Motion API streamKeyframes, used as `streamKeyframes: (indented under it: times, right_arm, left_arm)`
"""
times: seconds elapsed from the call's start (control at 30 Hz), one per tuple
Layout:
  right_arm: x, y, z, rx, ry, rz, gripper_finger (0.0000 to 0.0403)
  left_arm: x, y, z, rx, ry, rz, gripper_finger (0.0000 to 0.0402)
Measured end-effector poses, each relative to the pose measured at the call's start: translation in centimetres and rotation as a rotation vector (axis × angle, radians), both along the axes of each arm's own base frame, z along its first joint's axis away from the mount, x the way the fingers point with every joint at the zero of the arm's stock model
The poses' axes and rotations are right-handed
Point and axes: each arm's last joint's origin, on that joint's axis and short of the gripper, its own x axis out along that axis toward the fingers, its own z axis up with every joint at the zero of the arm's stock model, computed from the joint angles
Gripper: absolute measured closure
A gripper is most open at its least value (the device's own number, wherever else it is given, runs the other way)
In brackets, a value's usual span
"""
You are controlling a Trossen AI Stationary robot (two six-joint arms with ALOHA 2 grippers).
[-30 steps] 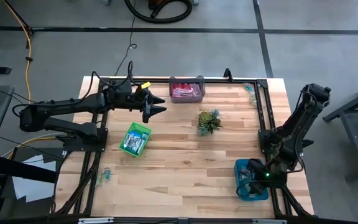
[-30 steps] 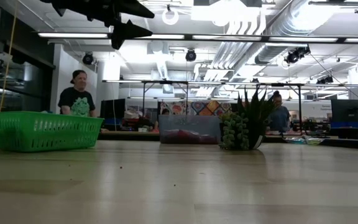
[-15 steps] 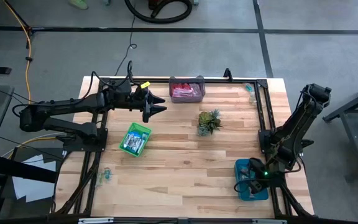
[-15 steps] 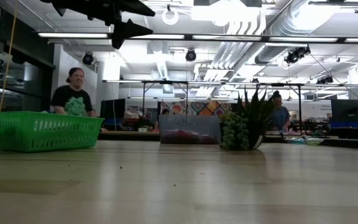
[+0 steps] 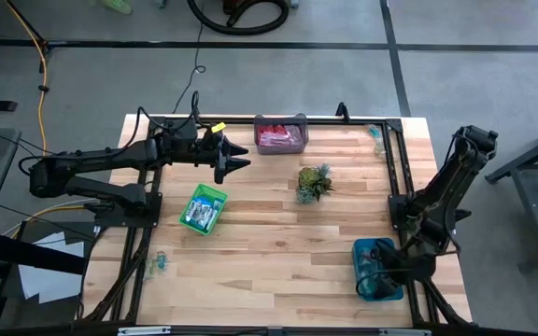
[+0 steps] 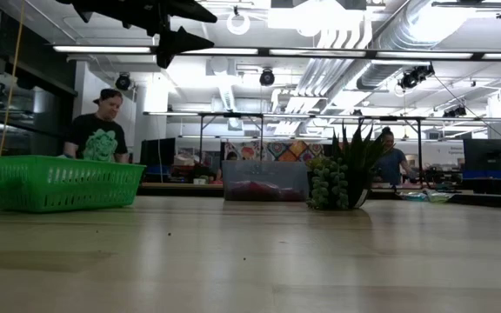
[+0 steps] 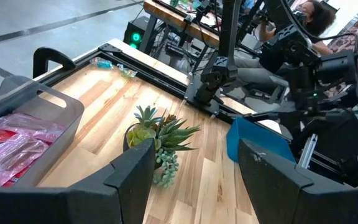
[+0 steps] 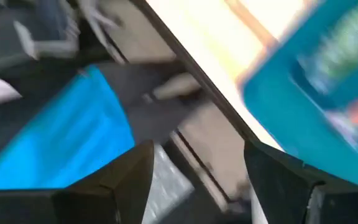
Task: Sort candy
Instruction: Put the transparent candy into the blue bin
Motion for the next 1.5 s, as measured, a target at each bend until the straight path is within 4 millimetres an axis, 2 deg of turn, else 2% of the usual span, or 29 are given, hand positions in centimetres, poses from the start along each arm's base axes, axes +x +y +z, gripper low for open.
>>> streamKeyframes:
  times: [0.2, 0.37, 0.53, 0.63, 0.8, 0.97, 1.1, 1.23, 1.5]
  right_arm:
    - [2.0, -0.6, 2.3, -0.119, -0.28, -0.247, 0.0158]
    - [4.8, -2.8, 4.3, -0.405, -0.537, -0.427, 0.0158]
    - [8.0, -6.5, 6.5, -0.798, -0.7, -0.464, 0.0158]
    - [10.0, -9.1, 8.3, -0.976, -0.794, -0.459, 0.0158]
    - [12.2, -13.5, 11.7, -1.097, -1.008, -0.459, 0.0158]
    - [12.8, -16.2, 14.1, -1.15, -1.148, -0.432, 0.0158]
    - [13.2, -17.0, 15.0, -1.186, -1.197, -0.378, 0.0158]
    - [14.0, -17.1, 15.0, -1.255, -1.189, -0.298, 0.0158]
    - [15.1, -17.0, 15.8, -1.458, -1.205, -0.172, 0.0158]
  left_arm:
    - [0.0, 0.0, 0.0, 0.0, -0.002, 0.0, 0.0186]
    - [0.1, 0.0, 0.3, 0.008, -0.03, 0.0, 0.0186]
    - [0.2, 0.1, 1.1, 0.034, -0.115, -0.003, 0.0186]
    - [0.3, -0.1, 1.9, 0.057, -0.197, -0.058, 0.0186]
    - [0.5, -1.5, 3.6, 0.162, -0.371, -0.223, 0.0186]
    - [0.7, -4.1, 4.7, 0.384, -0.489, -0.288, 0.0189]
    - [0.9, -5.3, 4.5, 0.403, -0.476, -0.245, 0.0195]
    - [1.0, -5.4, 4.6, 0.333, -0.463, -0.133, 0.0196]
    - [1.0, -5.4, 4.6, 0.317, -0.462, -0.116, 0.0197]
